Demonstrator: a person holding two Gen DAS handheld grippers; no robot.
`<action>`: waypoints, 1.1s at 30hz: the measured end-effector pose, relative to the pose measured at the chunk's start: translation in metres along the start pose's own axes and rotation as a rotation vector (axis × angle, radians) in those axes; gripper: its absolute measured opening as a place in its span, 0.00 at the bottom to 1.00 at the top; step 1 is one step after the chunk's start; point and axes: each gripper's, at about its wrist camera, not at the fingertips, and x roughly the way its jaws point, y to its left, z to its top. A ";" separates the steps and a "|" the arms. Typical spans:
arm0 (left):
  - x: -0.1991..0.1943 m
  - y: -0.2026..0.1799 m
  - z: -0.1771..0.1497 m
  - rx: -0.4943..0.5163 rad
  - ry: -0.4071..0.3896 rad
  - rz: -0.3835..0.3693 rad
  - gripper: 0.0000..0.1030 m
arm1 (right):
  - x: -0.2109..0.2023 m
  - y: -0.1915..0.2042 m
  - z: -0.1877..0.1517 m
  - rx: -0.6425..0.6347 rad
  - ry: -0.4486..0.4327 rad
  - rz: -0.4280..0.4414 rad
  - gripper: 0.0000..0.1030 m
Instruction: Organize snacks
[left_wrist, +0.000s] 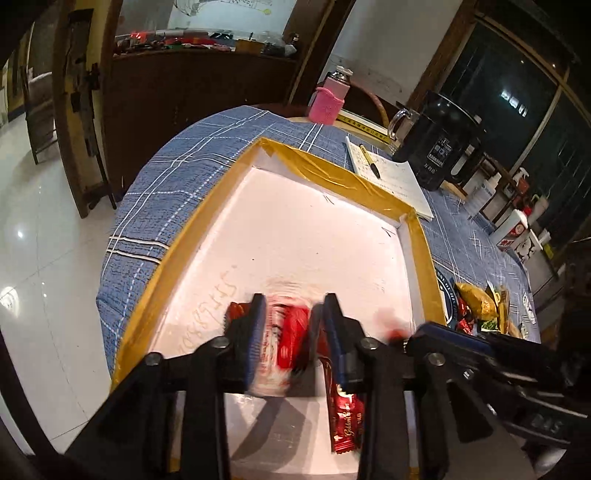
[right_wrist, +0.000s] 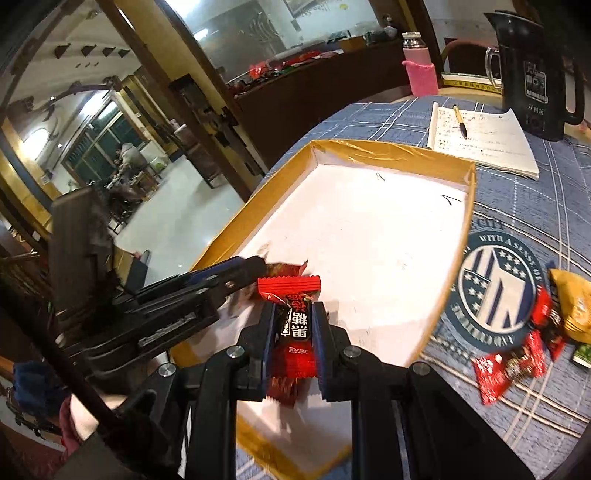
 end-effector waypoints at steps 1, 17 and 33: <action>-0.001 0.002 0.000 -0.005 -0.002 -0.004 0.50 | 0.001 0.000 0.000 0.010 -0.006 0.000 0.20; -0.067 -0.055 -0.026 0.082 -0.093 -0.171 0.68 | -0.101 -0.046 -0.034 0.108 -0.157 -0.134 0.26; 0.049 -0.259 -0.129 0.363 0.150 -0.137 0.75 | -0.244 -0.148 -0.175 0.353 -0.335 -0.432 0.32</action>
